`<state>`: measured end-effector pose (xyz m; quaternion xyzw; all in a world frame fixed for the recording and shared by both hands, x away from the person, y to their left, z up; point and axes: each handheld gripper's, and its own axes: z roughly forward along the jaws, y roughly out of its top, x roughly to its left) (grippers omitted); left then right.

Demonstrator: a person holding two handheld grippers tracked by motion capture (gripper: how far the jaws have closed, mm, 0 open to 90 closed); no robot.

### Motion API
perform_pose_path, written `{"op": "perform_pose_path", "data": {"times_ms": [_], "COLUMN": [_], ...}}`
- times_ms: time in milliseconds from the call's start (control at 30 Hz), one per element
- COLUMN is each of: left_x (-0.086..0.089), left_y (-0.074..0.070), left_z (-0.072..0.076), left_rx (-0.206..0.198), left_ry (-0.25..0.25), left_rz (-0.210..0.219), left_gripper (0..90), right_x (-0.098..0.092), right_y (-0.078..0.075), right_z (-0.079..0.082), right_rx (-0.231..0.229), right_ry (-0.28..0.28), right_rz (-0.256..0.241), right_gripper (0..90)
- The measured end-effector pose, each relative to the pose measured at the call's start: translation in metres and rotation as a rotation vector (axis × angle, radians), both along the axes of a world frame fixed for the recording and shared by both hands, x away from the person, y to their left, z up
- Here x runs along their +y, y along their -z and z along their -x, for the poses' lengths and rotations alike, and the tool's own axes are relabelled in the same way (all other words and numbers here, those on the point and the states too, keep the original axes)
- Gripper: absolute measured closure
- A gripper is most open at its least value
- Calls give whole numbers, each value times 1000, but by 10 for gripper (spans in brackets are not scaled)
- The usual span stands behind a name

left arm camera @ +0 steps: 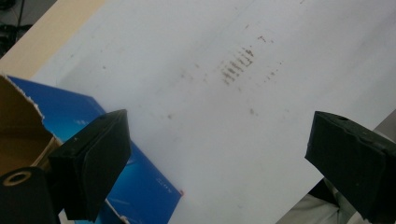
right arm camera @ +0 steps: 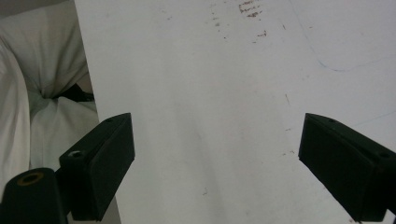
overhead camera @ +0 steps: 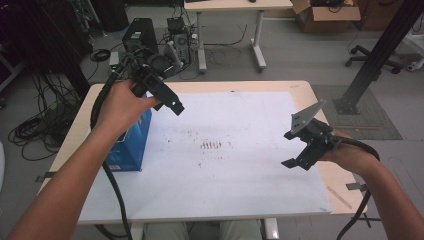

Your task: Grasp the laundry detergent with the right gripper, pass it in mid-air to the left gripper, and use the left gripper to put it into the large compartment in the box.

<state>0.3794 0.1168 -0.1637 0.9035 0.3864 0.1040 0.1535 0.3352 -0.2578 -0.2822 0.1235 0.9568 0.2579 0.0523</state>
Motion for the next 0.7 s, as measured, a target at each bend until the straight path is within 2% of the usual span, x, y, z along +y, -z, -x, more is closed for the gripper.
{"op": "perform_pose_path", "data": {"times_ms": [200,700], "left_x": [-11,-38], "left_y": [3,13], "left_z": [-6,-18], "left_rx": [-1,11], "left_ry": [52,225], "left_rz": [-4,-43], "left_gripper": [68,68], "right_x": [1,1], "right_y": [2,0], "right_z": [-2,-7], "right_rx": [6,8], "right_ry": [2,10], "right_rz": [-1,-7], "right_gripper": [103,102]}}
